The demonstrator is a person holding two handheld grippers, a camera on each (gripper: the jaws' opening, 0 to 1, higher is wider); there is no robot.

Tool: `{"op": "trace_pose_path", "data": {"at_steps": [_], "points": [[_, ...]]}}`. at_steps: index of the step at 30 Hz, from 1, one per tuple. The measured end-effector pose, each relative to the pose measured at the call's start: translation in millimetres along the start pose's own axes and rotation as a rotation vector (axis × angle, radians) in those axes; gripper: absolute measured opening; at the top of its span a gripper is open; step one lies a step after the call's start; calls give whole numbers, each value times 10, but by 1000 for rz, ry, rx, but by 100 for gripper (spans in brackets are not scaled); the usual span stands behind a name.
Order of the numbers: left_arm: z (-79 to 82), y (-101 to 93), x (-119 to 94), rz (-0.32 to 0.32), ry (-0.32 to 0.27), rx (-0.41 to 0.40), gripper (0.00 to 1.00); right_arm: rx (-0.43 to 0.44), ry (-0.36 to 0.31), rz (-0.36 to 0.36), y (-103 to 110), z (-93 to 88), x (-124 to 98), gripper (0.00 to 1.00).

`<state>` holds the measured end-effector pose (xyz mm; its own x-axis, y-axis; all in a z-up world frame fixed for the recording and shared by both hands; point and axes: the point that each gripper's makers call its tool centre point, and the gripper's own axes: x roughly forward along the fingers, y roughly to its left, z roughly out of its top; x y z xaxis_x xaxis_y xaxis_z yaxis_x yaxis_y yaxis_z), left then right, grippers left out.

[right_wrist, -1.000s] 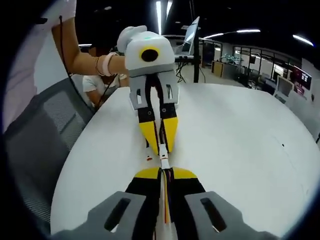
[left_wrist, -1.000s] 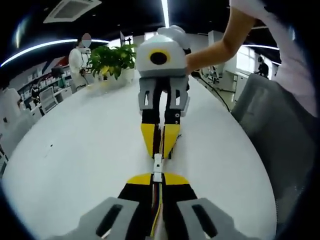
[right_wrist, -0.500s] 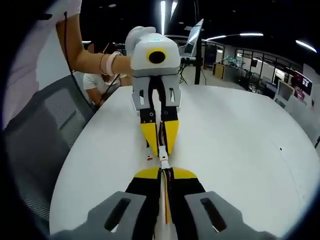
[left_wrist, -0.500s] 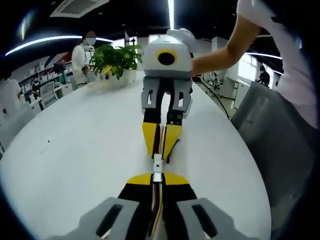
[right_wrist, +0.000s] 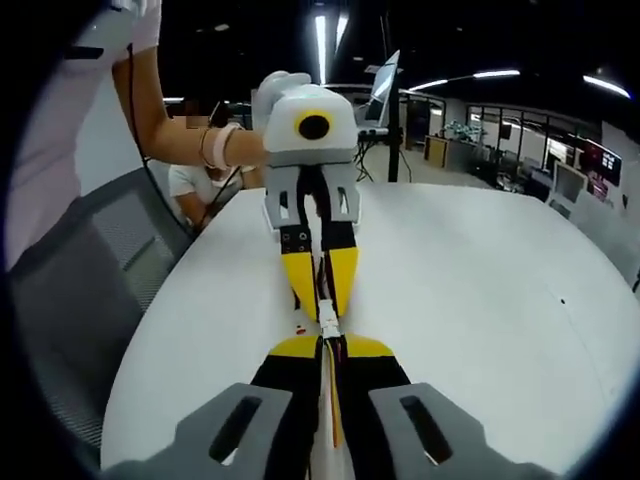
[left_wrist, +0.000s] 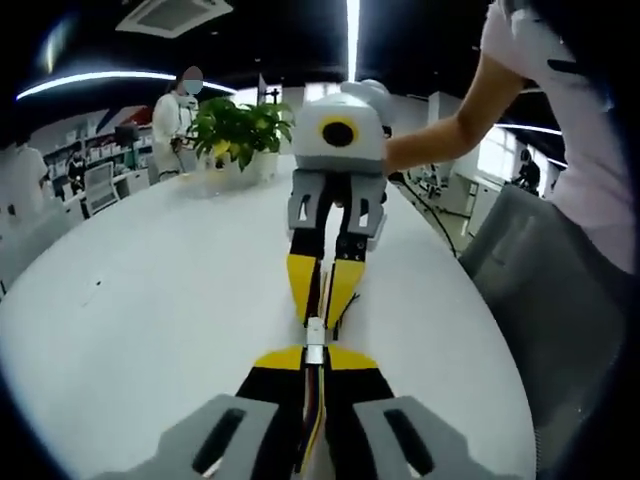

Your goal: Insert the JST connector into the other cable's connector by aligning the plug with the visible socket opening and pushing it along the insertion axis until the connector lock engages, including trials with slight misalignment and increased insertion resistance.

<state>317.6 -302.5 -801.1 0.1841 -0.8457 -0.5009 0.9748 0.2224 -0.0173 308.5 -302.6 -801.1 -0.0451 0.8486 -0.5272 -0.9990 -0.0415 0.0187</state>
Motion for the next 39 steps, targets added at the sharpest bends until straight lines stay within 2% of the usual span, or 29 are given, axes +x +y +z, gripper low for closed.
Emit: {"op": "trace_pose_path", "data": {"at_steps": [9, 12, 15, 21, 32, 39], "points": [[-11, 35, 2, 5, 1, 21, 0, 21, -7, -3, -26, -20, -15, 2], [24, 69, -30, 19, -12, -3, 0, 53, -29, -16, -51, 26, -33, 2], [77, 84, -62, 29, -29, 2, 0, 46, -45, -24, -68, 83, -58, 2], [90, 58, -61, 27, 17, 67, 0, 50, -49, -18, -110, 75, -61, 1], [194, 160, -151, 70, 21, 89, 0, 9, -85, -68, -248, 194, -64, 1], [196, 242, -124, 90, 20, 87, 0, 27, -79, -84, -325, 185, -39, 2]]}}
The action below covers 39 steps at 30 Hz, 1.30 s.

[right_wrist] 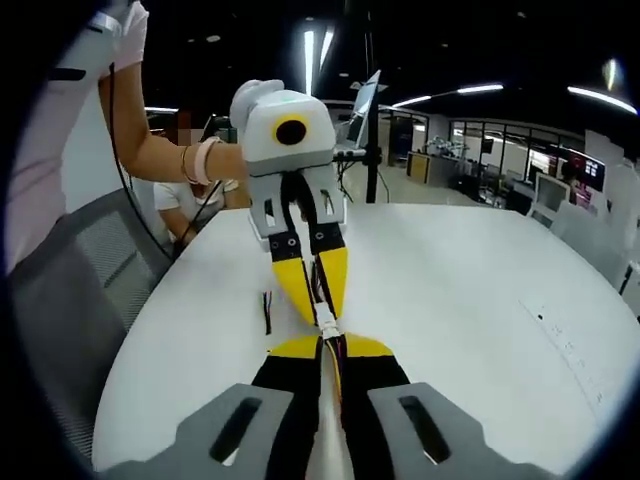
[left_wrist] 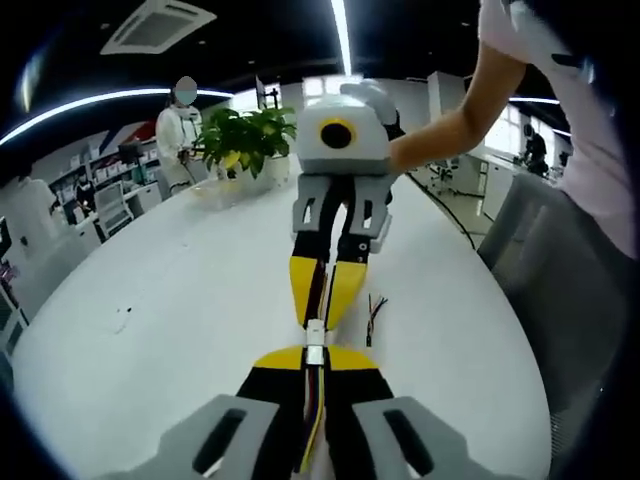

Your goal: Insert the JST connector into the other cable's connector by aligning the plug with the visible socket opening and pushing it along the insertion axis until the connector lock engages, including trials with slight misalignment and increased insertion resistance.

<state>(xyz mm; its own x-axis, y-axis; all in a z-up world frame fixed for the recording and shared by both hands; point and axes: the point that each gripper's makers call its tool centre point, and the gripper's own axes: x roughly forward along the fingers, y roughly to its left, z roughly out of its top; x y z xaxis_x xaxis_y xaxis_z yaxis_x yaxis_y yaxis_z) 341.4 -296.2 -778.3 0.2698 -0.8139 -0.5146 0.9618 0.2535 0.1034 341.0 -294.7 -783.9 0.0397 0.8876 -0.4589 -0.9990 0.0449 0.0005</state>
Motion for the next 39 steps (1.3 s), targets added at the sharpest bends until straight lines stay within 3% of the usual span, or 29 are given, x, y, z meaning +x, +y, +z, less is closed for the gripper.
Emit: {"op": "trace_pose_path", "data": {"at_steps": [19, 36, 39], "points": [[-266, -74, 319, -62, 49, 15, 0, 25, 66, 7, 59, -415, 62, 2], [-418, -148, 442, -90, 80, 15, 0, 59, 105, -10, 127, -552, 85, 3], [-463, -165, 457, -92, 98, -26, 0, 63, 109, -6, 151, -584, 101, 3]]}}
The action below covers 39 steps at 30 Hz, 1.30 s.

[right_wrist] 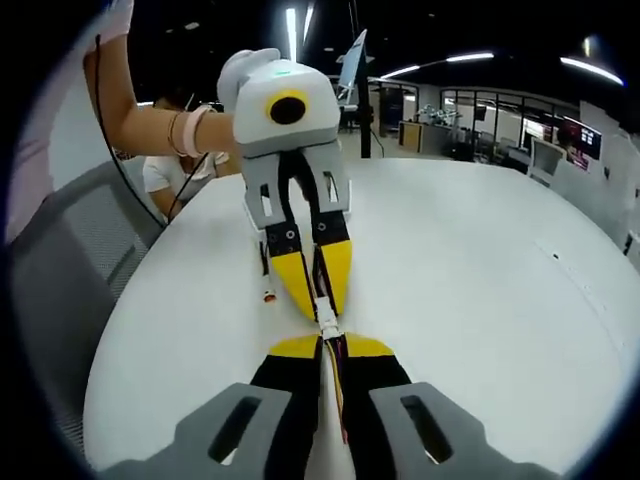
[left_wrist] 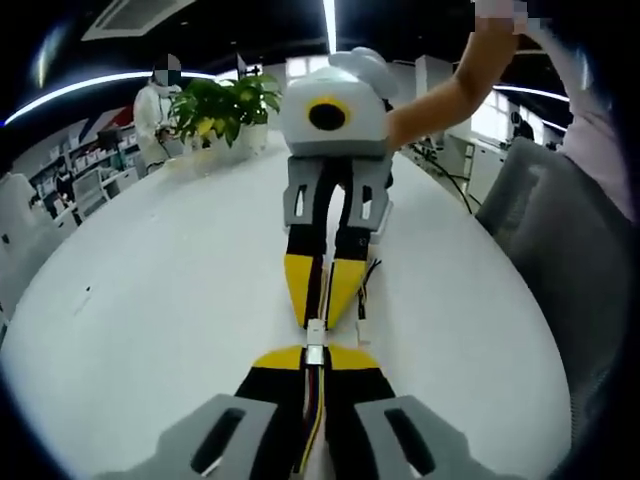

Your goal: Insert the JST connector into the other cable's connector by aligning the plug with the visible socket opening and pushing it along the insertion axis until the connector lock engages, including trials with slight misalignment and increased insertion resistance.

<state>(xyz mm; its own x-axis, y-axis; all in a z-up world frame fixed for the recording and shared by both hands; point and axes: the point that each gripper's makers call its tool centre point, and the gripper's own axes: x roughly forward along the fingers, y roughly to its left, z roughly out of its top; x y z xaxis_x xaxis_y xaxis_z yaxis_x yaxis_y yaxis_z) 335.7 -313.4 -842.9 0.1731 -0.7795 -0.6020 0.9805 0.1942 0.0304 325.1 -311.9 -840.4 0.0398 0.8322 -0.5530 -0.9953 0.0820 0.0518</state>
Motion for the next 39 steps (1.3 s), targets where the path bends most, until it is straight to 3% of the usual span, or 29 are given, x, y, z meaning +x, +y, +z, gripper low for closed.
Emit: {"op": "trace_pose_path", "data": {"at_steps": [3, 10, 18, 31, 34, 39], "points": [[-48, -40, 18, -11, 37, 49, 0, -6, 8, -2, 24, -42, 33, 3], [-29, -48, 0, -4, 28, 36, 0, 5, -11, -16, -30, -58, 30, 4], [-51, -33, 17, 20, 51, 29, 0, -48, -10, -28, -21, -70, 95, 4], [-86, 43, -12, 64, 52, -16, 7, -58, -11, -44, -7, -69, 94, 10], [-71, 35, -9, 75, 47, -35, 15, -60, -10, -51, -9, -64, 80, 11], [-62, -4, -32, 90, 60, -13, 16, -56, -37, -62, -33, 15, 17, 10]]}}
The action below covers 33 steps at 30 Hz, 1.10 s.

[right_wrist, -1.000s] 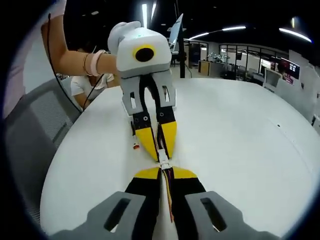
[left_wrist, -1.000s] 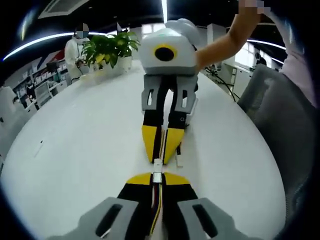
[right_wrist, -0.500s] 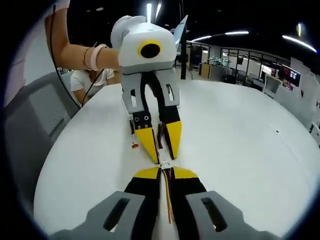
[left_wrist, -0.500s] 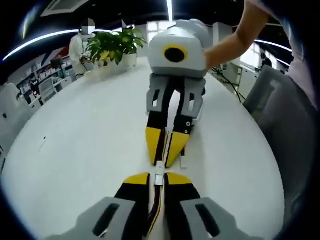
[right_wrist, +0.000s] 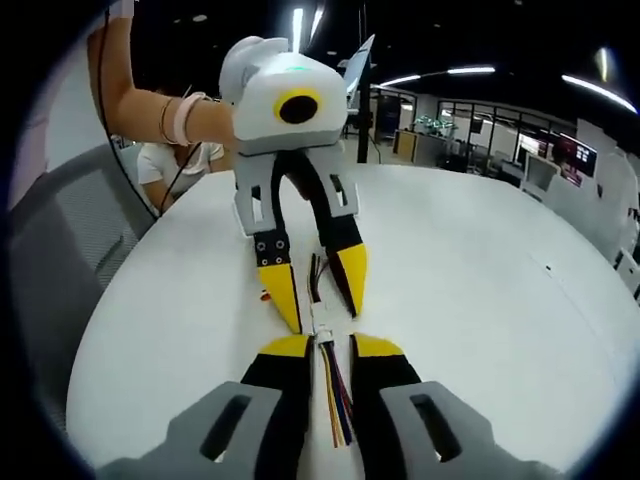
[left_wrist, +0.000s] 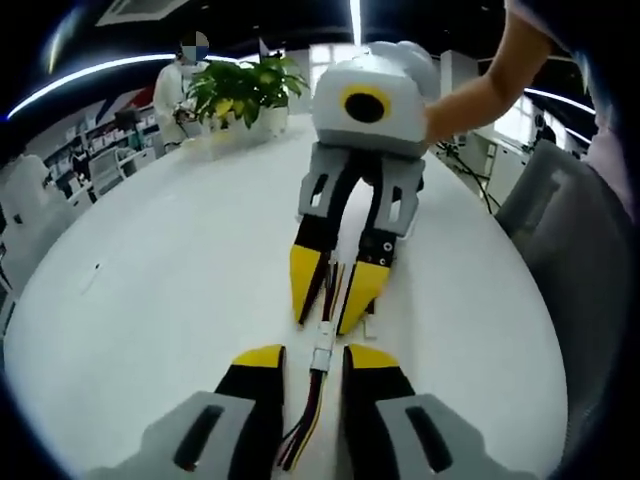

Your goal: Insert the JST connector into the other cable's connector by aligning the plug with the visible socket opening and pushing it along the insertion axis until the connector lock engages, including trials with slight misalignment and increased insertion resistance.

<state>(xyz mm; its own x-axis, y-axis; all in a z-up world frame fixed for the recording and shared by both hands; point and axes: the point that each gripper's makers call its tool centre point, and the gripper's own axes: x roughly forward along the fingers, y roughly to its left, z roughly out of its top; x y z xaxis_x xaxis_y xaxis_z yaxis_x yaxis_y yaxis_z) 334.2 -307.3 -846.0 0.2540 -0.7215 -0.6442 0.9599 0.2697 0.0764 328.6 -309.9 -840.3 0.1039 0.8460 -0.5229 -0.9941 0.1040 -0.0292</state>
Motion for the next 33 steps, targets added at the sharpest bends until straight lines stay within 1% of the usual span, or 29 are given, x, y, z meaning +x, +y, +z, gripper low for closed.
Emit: {"op": "trace_pose_path", "data": {"at_steps": [4, 7, 9, 12, 13, 15, 17, 19, 22, 23, 24, 27, 30, 33], "points": [[30, -16, -38, 18, 7, 12, 17, -6, -22, -7, -8, 61, -48, 11], [136, -16, -125, 41, -25, 30, 19, -22, -33, -3, 27, 127, -96, 11], [182, -1, -183, 59, -33, 45, 20, -32, -38, 1, 46, 156, -126, 11], [226, -20, -255, 69, -39, 64, 20, -43, -39, 5, 79, 187, -155, 11], [196, 10, -244, 69, -41, 64, 20, -42, -36, 7, 88, 190, -160, 12], [204, -24, -277, 67, -40, 74, 20, -54, -35, 13, 132, 206, -175, 13], [191, -75, -299, 61, -33, 85, 20, -64, -35, 21, 173, 222, -184, 13], [138, -123, -299, 59, -18, 76, 21, -74, -32, 28, 205, 226, -185, 12], [97, -230, -311, 57, -26, 62, 20, -80, -32, 37, 231, 223, -186, 12], [85, -291, -311, 49, -33, 52, 20, -80, -29, 40, 244, 214, -186, 12], [77, -313, -307, 45, -34, 49, 20, -80, -23, 41, 253, 201, -186, 12], [-5, -438, -259, 19, -15, 43, 20, -82, -5, 50, 276, 139, -182, 12], [-52, -456, -253, 24, -4, 39, 19, -71, 5, 64, 294, 62, -166, 11], [-51, -441, -265, 29, -18, 11, 19, -60, 18, 72, 326, 1, -158, 11]]}}
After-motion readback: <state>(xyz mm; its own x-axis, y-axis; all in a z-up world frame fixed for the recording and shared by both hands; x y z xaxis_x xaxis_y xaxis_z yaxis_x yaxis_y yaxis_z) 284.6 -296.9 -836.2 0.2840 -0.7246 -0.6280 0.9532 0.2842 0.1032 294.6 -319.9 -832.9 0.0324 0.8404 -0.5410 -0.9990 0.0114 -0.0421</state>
